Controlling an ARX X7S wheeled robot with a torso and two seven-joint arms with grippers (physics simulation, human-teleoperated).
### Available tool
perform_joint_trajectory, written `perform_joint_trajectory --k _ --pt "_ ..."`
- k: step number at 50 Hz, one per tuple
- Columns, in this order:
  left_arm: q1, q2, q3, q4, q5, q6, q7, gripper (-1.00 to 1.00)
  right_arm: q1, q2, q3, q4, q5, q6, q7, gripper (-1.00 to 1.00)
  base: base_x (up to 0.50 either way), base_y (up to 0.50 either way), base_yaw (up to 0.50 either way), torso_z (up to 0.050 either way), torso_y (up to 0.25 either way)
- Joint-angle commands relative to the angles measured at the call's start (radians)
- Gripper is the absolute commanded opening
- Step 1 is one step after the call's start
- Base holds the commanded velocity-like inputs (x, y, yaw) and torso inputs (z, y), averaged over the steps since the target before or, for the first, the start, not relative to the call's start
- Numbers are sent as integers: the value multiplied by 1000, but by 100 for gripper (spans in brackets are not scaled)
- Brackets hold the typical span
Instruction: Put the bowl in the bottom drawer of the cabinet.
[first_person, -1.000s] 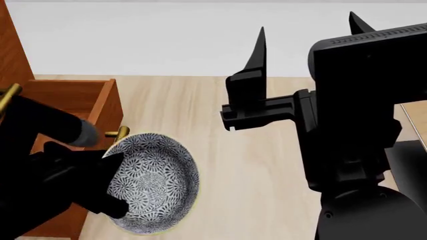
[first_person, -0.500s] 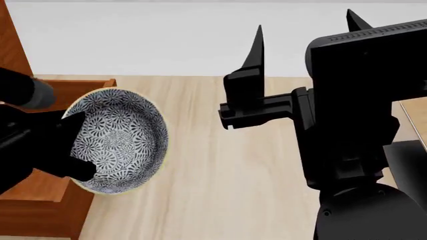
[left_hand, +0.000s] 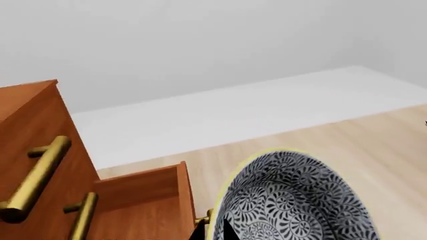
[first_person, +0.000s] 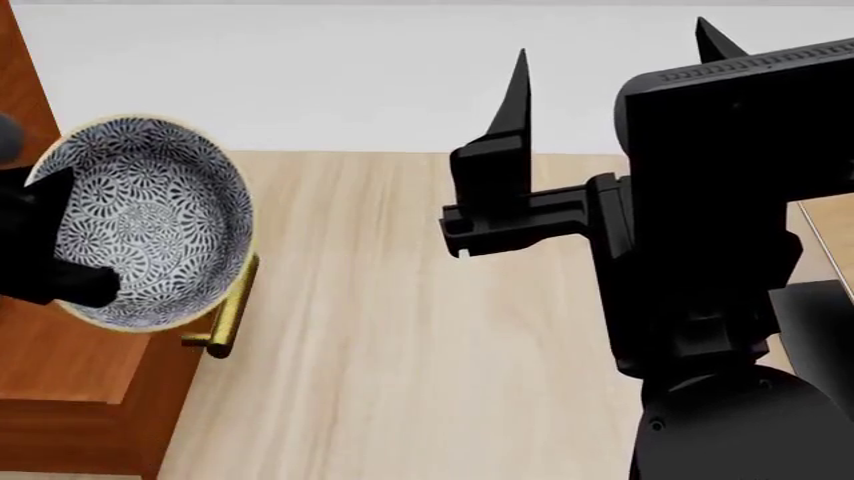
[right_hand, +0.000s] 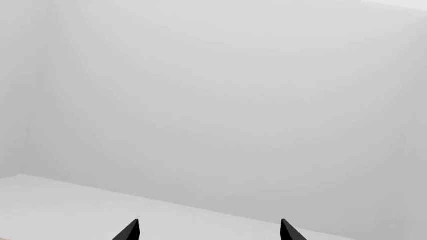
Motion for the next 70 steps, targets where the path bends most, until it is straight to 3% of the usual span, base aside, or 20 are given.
perform_joint_trajectory --k 1,31,52,70 --pt "-2 -34 -7 7 36 8 -18 -100 -4 4 1 5 3 -10 2 100 0 0 0 0 0" --pt "39 -95 -7 -52 162 73 42 -100 -10 10 -9 17 11 -28 12 100 0 0 0 0 0" --pt "78 -97 31 -154 276 146 133 -100 -5 15 -15 21 18 -28 20 100 0 0 0 0 0" --pt "79 -95 34 -158 279 149 137 -100 -4 15 -16 23 18 -29 21 100 0 0 0 0 0"
